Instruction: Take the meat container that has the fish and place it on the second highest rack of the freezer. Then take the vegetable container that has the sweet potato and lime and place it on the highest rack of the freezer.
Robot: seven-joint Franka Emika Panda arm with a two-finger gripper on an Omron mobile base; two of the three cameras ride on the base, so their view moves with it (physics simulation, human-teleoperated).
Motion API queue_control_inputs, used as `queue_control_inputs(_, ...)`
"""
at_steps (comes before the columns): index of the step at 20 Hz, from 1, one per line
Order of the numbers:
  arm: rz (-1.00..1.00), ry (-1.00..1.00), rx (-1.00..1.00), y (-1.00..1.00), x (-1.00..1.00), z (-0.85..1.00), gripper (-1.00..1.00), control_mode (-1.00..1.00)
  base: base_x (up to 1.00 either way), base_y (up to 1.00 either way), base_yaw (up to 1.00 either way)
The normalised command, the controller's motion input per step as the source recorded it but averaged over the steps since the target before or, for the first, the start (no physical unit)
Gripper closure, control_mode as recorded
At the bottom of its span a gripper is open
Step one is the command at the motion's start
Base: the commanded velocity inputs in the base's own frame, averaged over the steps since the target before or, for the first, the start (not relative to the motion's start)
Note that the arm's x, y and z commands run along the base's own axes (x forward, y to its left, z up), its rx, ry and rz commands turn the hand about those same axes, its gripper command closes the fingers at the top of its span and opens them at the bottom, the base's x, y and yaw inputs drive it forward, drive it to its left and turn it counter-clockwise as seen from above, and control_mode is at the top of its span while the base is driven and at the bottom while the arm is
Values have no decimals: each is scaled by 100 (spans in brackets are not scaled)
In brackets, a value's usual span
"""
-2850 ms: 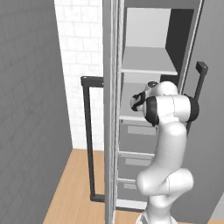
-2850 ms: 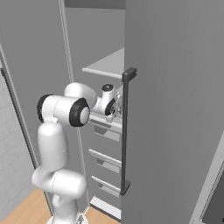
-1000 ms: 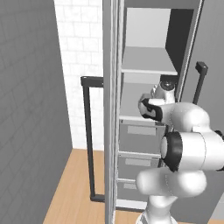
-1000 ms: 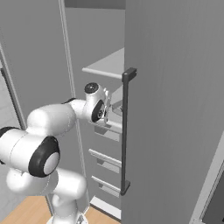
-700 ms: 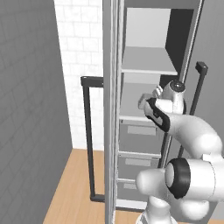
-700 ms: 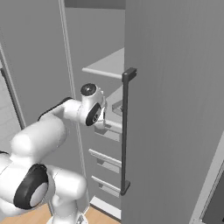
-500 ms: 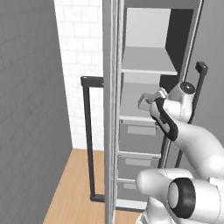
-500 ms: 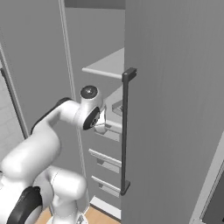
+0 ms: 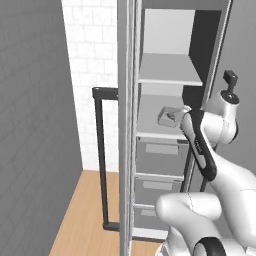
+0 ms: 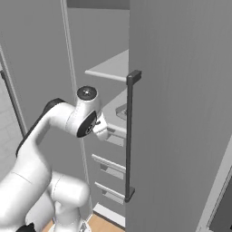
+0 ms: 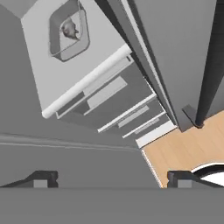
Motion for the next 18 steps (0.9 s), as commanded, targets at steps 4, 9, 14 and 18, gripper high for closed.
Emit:
queue_control_inputs(4, 35, 6, -20, 15, -86, 4, -100, -100, 0, 0, 0)
queue_control_inputs(9, 29, 4, -24, 41, -81, 11, -100, -100, 0, 0, 0)
queue_control_inputs(14, 25, 7, -21, 49, -44, 21, -100, -100, 0, 0, 0)
queue_control_inputs(18, 24, 2, -10, 1, -52, 31, -100, -100, 0, 0, 0)
